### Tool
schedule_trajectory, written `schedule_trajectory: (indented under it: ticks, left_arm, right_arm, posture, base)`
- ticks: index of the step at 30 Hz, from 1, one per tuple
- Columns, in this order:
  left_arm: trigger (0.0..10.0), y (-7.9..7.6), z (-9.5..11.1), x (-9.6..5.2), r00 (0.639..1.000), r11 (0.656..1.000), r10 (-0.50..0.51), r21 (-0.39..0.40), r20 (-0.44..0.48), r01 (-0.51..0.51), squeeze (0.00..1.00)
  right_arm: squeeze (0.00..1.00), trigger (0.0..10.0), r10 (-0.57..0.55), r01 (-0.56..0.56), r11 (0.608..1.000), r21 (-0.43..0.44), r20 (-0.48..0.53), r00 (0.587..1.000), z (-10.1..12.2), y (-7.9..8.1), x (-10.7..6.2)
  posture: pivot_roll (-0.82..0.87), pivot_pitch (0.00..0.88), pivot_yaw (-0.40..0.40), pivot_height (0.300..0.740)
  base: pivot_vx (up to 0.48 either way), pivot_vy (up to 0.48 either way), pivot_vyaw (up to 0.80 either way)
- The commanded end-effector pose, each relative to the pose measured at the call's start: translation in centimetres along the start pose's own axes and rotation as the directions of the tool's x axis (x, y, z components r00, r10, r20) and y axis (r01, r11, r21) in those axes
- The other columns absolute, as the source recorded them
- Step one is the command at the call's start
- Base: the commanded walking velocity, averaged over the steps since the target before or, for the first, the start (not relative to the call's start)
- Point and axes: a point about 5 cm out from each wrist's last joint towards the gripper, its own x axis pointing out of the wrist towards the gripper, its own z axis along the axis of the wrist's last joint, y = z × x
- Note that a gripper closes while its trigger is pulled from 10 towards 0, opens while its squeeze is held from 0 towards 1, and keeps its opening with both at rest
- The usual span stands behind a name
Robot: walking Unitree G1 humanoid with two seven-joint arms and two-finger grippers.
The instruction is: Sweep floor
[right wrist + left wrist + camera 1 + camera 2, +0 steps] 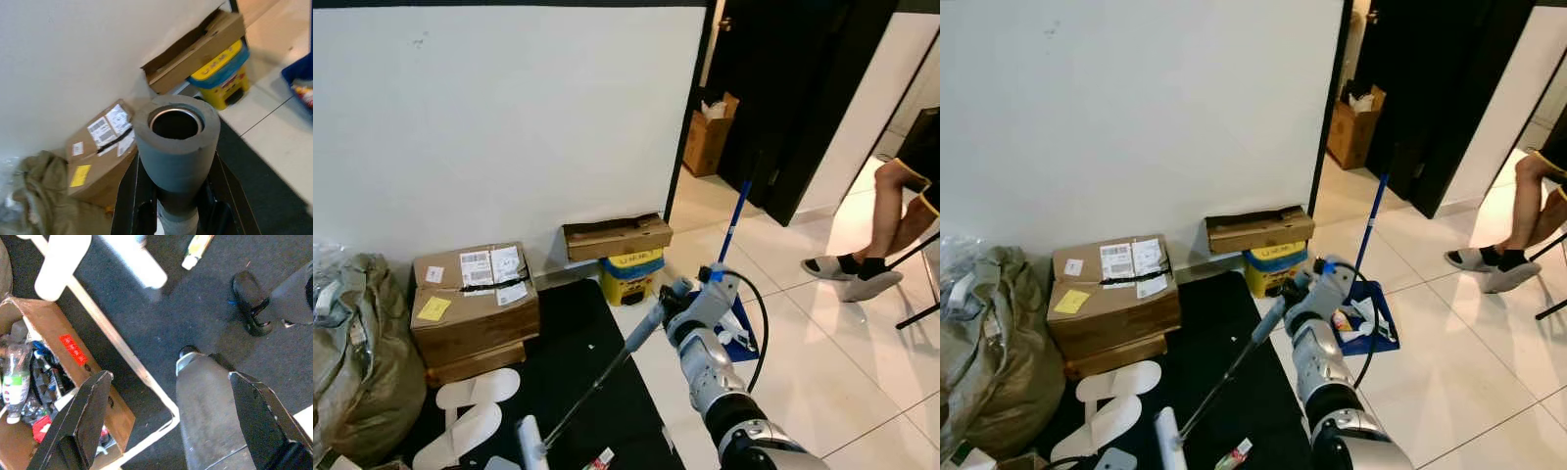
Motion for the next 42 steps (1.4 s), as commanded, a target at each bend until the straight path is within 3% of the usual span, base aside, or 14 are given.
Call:
schedule_trajectory:
  ticks: [1,3,4,7,10,13,14,17,18,21,22,30,41,42]
  left_arm:
    - [10.0,0.5,-0.6,-0.2,1.000,1.000,0.000,0.027,-0.015,0.001,0.00]
    - [10.0,0.6,-0.8,-0.2,1.000,0.999,0.000,0.032,-0.016,0.000,0.00]
    - [10.0,0.7,-1.1,-0.4,1.000,0.999,-0.003,0.049,-0.019,0.004,0.00]
    - [10.0,0.7,-1.2,-0.4,1.000,0.999,-0.005,0.054,-0.020,0.006,0.00]
    - [10.0,0.4,-1.6,-0.5,1.000,0.998,-0.014,0.062,-0.024,0.016,0.00]
    - [10.0,0.3,-1.7,-0.5,1.000,0.998,-0.017,0.064,-0.025,0.018,0.00]
    - [10.0,0.2,-1.8,-0.6,0.999,0.998,-0.019,0.064,-0.028,0.021,0.00]
    - [10.0,0.1,-1.9,-0.6,0.999,0.998,-0.023,0.065,-0.033,0.025,0.00]
    - [10.0,-0.2,-2.0,-0.6,0.999,0.997,-0.032,0.069,-0.036,0.035,0.00]
    - [10.0,-0.3,-1.9,-0.6,0.999,0.997,-0.036,0.071,-0.035,0.038,0.00]
    - [10.0,-0.3,-1.8,-0.5,0.999,0.997,-0.037,0.071,-0.033,0.040,0.00]
    - [10.0,-0.8,-1.4,-0.4,0.999,0.996,-0.047,0.078,-0.024,0.049,0.00]
    - [10.0,-1.0,-1.1,-0.3,0.998,0.995,-0.056,0.087,-0.019,0.057,0.00]
    - [10.0,-1.0,-1.1,-0.3,0.998,0.994,-0.057,0.088,-0.017,0.059,0.00]
  right_arm:
    - [0.00,10.0,0.032,-0.031,0.997,0.073,-0.002,0.999,-0.6,1.0,0.0]
    - [0.00,10.0,0.039,-0.038,0.997,0.065,-0.004,0.999,-0.8,1.2,-0.1]
    - [0.00,10.0,0.059,-0.060,0.998,-0.034,-0.018,0.998,-1.7,1.7,-0.4]
    - [0.00,10.0,0.062,-0.064,0.994,-0.087,-0.028,0.998,-2.1,1.8,-0.5]
    - [0.00,10.0,0.067,-0.077,0.933,-0.352,-0.040,0.997,-2.7,1.5,-0.9]
    - [0.00,10.0,0.063,-0.073,0.914,-0.399,-0.038,0.997,-2.7,1.3,-1.0]
    - [0.00,10.0,0.048,-0.050,0.886,-0.460,-0.018,0.999,-2.3,0.6,-1.1]
    - [0.00,10.0,0.030,-0.027,0.867,-0.498,-0.002,1.000,-2.0,0.0,-1.1]
    - [0.00,10.0,-0.013,0.031,0.835,-0.550,0.036,0.999,-1.0,-1.5,-1.2]
    - [0.00,10.0,-0.040,0.072,0.796,-0.601,0.066,0.997,-0.1,-2.6,-1.3]
    - [0.00,10.0,-0.064,0.102,0.758,-0.644,0.082,0.995,0.3,-3.3,-1.4]
    - [0.00,10.0,-0.221,0.320,0.678,-0.662,0.232,0.947,4.0,-7.8,-2.3]
    - [0.00,10.0,-0.251,0.433,0.642,-0.633,0.361,0.898,7.4,-9.5,-2.9]
    - [0.00,10.0,-0.246,0.451,0.620,-0.642,0.386,0.889,8.4,-9.9,-3.1]
  posture:
    - [0.03,0.047,-0.021,0.740]
    - [0.03,0.050,-0.020,0.740]
    - [0.03,0.085,-0.012,0.740]
    - [0.03,0.085,-0.012,0.740]
    - [0.02,0.118,-0.010,0.740]
    - [0.02,0.118,-0.010,0.740]
    - [0.01,0.123,-0.011,0.740]
    - [0.01,0.123,-0.011,0.740]
    - [-0.01,0.123,-0.014,0.740]
    - [-0.01,0.123,-0.014,0.740]
    - [-0.02,0.119,-0.016,0.740]
    - [-0.04,0.108,-0.017,0.740]
    - [-0.06,0.102,-0.014,0.740]
    - [-0.06,0.100,-0.018,0.740]
  base:
    - [0.000,0.000,0.00]
    - [0.000,0.000,0.00]
    - [0.000,0.000,0.00]
    - [0.000,0.000,0.00]
    - [0.000,0.000,0.00]
    - [0.000,0.000,0.00]
    - [0.000,0.000,0.00]
    - [0.000,0.000,0.00]
    - [0.000,0.000,0.00]
    - [0.000,0.000,0.00]
    - [0.000,0.000,0.00]
    - [0.000,0.000,0.00]
    - [0.000,0.000,0.00]
    - [0.000,0.000,0.00]
